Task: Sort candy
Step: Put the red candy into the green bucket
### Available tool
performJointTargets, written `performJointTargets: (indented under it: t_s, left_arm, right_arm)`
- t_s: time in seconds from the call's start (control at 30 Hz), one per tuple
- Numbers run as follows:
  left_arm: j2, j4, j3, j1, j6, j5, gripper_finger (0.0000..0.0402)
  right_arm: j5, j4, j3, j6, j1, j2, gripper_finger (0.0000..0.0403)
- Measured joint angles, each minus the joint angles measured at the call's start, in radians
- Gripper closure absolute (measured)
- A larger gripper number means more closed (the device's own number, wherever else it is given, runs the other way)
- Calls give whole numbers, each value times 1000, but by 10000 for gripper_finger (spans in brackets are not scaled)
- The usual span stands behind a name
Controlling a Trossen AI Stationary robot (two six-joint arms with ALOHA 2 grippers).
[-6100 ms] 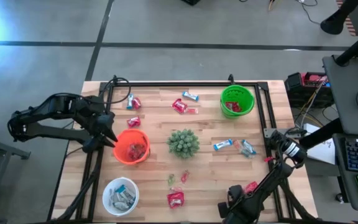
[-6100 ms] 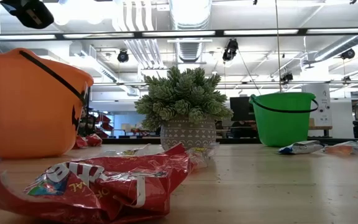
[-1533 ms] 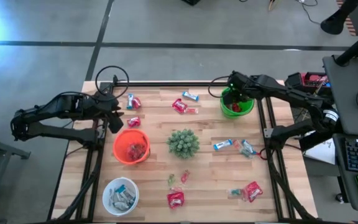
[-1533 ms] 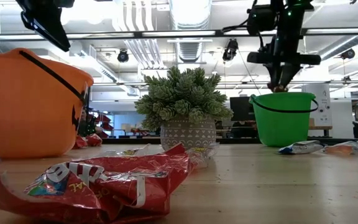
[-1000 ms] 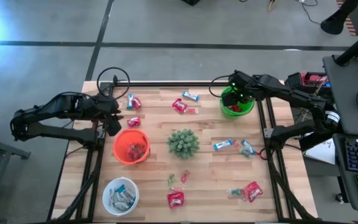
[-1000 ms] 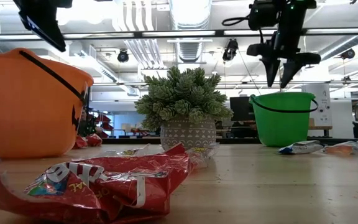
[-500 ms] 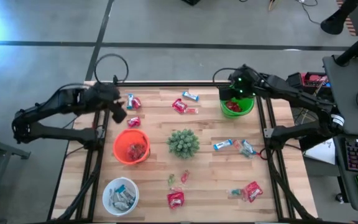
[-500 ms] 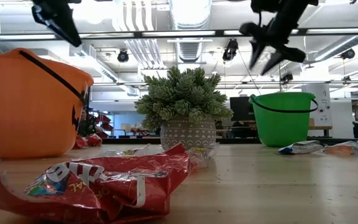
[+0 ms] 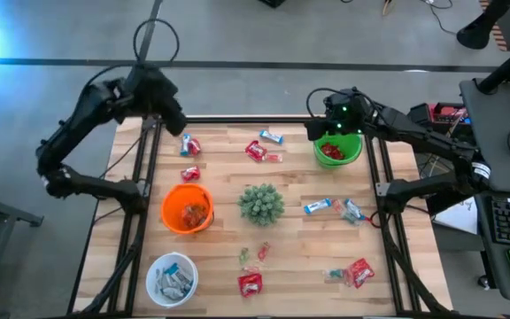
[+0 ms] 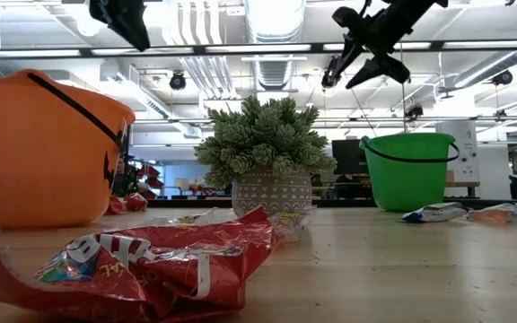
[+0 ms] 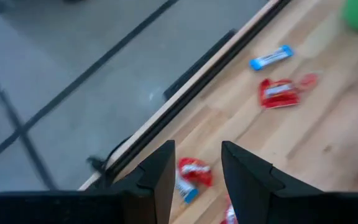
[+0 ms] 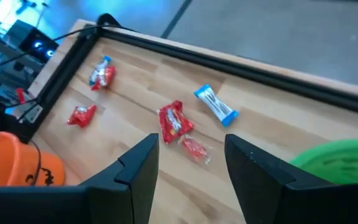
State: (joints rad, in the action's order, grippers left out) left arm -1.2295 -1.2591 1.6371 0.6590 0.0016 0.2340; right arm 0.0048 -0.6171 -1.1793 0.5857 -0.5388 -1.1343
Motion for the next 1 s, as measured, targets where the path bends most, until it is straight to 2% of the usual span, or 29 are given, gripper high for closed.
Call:
performJointTargets:
  t_s: [0.13, 0.23, 0.33, 0.77, 0.87, 1.0]
  left_arm:
    - [-80, -76, 84, 133, -3, -43, 288]
    - [-117, -66, 93, 231, 22, -169, 288]
    - [-166, -39, 90, 281, 52, -299, 288]
    - [-378, 99, 99, 259, 155, -526, 288]
    - [-415, 108, 114, 246, 194, -603, 288]
    - [-459, 119, 161, 238, 227, -757, 288]
  right_arm:
    - [-5, 2, -38, -27, 0, 0, 229]
    - [-5, 2, -60, -69, 0, 0, 229]
    - [-5, 2, -72, -94, 0, 0, 229]
    - [-3, 0, -77, -122, 0, -28, 229]
    - [-3, -2, -87, -126, 0, -53, 229]
    - [1, -3, -105, -134, 0, -82, 229]
